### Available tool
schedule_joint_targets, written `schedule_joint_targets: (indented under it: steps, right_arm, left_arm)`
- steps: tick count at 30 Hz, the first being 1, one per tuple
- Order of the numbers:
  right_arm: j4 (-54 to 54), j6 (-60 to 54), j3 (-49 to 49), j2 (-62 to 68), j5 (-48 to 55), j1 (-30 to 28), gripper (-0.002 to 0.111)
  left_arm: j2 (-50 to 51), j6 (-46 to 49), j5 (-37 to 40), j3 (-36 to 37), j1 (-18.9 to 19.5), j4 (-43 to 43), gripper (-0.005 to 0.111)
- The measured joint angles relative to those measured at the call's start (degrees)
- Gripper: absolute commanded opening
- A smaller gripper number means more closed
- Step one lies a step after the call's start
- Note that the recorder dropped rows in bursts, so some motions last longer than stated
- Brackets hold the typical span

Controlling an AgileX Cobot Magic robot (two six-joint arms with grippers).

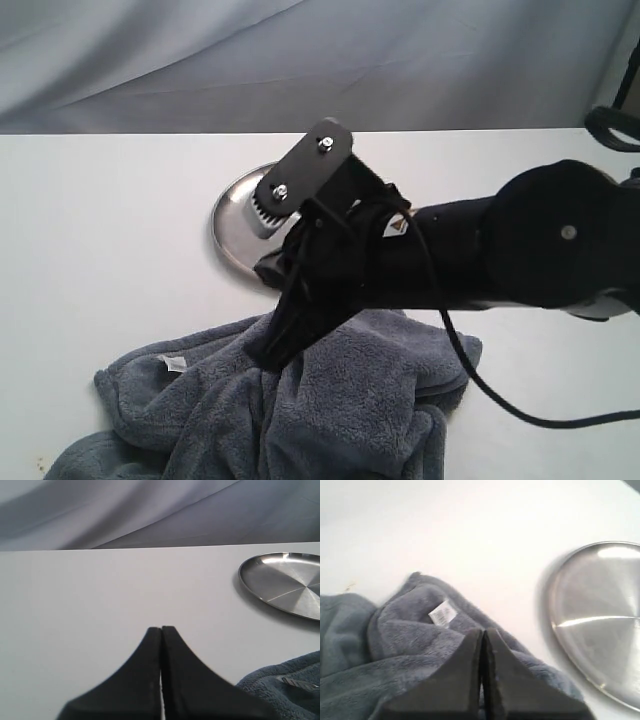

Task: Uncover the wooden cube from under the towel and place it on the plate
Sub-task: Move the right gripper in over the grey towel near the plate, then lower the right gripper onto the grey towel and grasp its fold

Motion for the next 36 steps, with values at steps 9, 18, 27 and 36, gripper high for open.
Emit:
schedule_joint_targets:
  steps: [9, 18, 27, 36]
  right_arm:
    - [0.09, 0.91, 0.0, 0.0, 15.45, -11.3, 0.0]
    - [-3.33, -0.31, 0.0, 0.0, 41.65, -13.8, 0.0]
    - [2.54, -10.35, 0.0, 0.0, 39.94, -3.17, 0.0]
    - [5.03, -14.05, 0.0, 0.0, 7.96, 0.54, 0.0]
  left_arm:
    - [0.0, 0.0, 0.0, 0.0, 0.0, 0.0, 0.0]
    - [0.0, 0.0, 0.0, 0.0, 0.0, 0.0, 0.0]
    - [0.0, 0.0, 0.0, 0.0, 0.0, 0.0, 0.0]
    - [0.0, 0.0, 0.0, 0.0, 0.0, 0.0, 0.0]
